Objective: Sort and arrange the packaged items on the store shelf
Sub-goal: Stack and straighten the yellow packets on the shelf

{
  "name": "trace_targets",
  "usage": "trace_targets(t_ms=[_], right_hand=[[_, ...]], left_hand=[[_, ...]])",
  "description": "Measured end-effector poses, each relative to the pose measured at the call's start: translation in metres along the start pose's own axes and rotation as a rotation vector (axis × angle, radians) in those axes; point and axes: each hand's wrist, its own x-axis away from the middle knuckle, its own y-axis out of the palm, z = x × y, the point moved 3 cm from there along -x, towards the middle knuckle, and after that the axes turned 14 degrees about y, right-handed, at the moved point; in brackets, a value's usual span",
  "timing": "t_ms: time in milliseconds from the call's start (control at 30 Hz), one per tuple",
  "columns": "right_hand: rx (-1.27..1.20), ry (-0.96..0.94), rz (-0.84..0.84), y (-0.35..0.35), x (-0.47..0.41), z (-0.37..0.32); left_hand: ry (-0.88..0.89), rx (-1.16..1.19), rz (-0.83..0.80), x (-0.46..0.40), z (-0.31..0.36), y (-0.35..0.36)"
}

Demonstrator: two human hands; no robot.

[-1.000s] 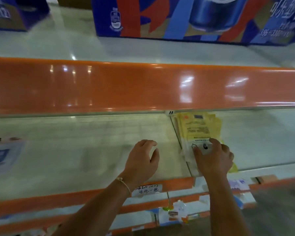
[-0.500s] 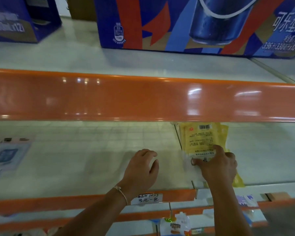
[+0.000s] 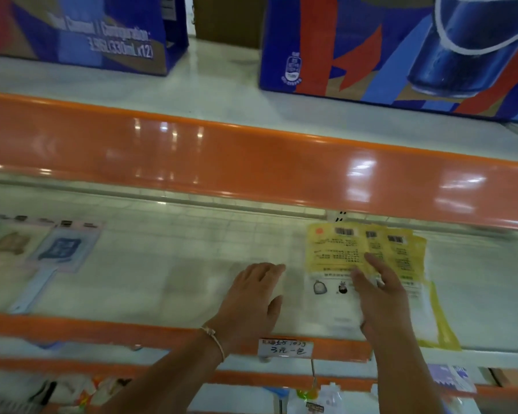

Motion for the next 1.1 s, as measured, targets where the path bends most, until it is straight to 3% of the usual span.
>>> trace_targets(t_ms=[233,433,633,733,933,1100], right_hand=[[0.031,-0.029,-0.34,0.095,0.062,0.01],[0.194,-0.099,-0.469,0.169,0.091,0.022],[0.418,-0.181,-0.574,0.22,0.12,0.029],[0.487,-0.229,-0.621,0.238,0.133,0.038],[0.696,-0.57,-0.663,0.25,0.156,0.054],[0.811,-0.878,-0.645,0.259,0.17,0.058]], left_hand=[[-0.042,-0.145,0.038,0.028,-0.046,-0.056],[-0.077,-0.199,0.112,0.081,-0.088,-0.113],[-0.058,-0.334,0.042,0.131,-0.136,-0.146],[-0.124,-0.349,0.083,0.152,-0.152,-0.159],[-0.043,-0.408,-0.066,0.196,-0.182,-0.18],[0.017,-0.282,-0.12,0.215,-0.194,-0.195]])
